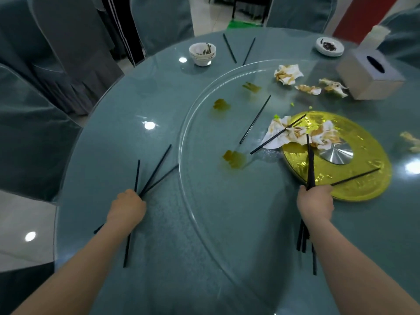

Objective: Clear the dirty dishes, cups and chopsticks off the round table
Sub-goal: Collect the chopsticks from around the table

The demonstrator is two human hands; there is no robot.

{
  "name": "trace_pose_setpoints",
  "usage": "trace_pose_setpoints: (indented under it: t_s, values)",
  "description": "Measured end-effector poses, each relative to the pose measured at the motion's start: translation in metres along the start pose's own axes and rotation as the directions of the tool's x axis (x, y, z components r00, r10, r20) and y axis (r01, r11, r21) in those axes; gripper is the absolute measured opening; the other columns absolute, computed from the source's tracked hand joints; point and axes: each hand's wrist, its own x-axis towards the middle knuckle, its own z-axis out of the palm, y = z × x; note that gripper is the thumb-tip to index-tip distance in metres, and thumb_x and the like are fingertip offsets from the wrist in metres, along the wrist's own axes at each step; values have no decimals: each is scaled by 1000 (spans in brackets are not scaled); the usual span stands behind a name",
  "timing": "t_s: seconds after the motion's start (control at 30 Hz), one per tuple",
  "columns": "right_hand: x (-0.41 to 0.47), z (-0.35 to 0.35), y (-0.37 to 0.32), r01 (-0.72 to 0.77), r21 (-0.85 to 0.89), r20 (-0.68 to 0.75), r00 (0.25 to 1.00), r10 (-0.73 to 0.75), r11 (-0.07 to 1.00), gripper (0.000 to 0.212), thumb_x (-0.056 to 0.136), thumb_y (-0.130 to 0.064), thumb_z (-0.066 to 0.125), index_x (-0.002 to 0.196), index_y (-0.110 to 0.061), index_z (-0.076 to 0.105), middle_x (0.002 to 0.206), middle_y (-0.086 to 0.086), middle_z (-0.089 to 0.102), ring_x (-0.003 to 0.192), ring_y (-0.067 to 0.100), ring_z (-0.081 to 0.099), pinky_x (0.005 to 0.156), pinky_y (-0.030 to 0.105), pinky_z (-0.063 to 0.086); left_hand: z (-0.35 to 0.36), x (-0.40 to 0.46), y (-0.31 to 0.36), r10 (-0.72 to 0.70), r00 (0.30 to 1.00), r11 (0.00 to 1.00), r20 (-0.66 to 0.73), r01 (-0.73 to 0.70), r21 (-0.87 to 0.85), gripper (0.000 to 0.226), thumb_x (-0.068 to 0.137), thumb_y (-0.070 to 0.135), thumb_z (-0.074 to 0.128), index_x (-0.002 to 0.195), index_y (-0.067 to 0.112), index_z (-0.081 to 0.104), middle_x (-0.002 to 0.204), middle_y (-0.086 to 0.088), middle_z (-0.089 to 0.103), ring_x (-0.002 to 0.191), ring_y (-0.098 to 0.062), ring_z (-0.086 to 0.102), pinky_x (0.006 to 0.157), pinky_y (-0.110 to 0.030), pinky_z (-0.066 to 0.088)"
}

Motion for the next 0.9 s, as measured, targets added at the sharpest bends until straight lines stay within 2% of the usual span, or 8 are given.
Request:
trace_pose_setpoints:
  t_s: [0.1,0.23,0.37,0.5,0.57,0.63,0.73,0.9]
  values:
    - [3,-5,8,-8,-8,23,1000,8,1000,46,95,-26,52,125,3,32,119,29,55,105,46,55,78,48,48,0,1,4,-17,1000,999,-9,17,27,19,96,7,41,111,-5,45,113,-20,50,95,-30,53,74,-34,44]
    - [8,-17,28,5,-29,40,999,-4,1000,43,95,-25,51,123,4,36,116,29,56,99,44,57,69,42,44,10,-8,7,118,986,991,-118,-109,78,16,95,3,36,107,-2,47,103,-15,46,86,-27,50,74,-35,47]
    - [2,-28,50,10,-59,30,1000,-9,998,38,95,-26,50,116,3,39,111,28,57,95,43,56,68,40,41,16,-27,8,146,953,988,-267,-153,-9,20,97,22,45,105,4,45,101,-19,47,91,-35,50,78,-45,42]
    - [-6,-41,73,3,-60,-22,1000,-5,998,37,93,-29,51,114,-3,35,107,27,59,95,46,57,74,46,45,26,-32,1,382,873,923,-302,-349,159,19,93,14,59,91,-4,52,85,-21,50,71,-35,50,61,-46,45]
    - [-5,-45,78,-31,-50,-39,999,29,998,38,93,-29,52,112,0,35,109,28,58,97,47,56,74,45,43,23,-27,5,303,905,953,-299,-293,79,15,94,12,52,100,-2,52,83,-12,42,77,-34,49,68,-47,45]
    - [-3,-48,80,-72,-43,-39,997,71,996,40,92,-27,53,114,4,38,111,30,57,99,47,56,72,42,40,18,-25,11,122,971,990,-204,-133,-38,23,94,17,43,112,4,48,83,-6,35,83,-27,40,75,-43,42]
    - [-5,-49,85,-71,-59,13,997,72,996,37,90,-27,53,110,4,51,96,22,60,84,38,56,68,36,43,14,-23,15,31,991,999,-127,-36,-34,29,90,15,47,116,1,47,89,-10,37,81,-26,39,73,-38,39]
    - [-21,-49,89,8,-53,81,997,-4,999,29,81,-32,57,69,-6,52,65,9,57,61,29,55,51,29,41,1,-20,13,-70,996,993,-64,64,-94,36,93,17,47,123,-3,42,89,-16,51,64,-23,45,73,-35,41]
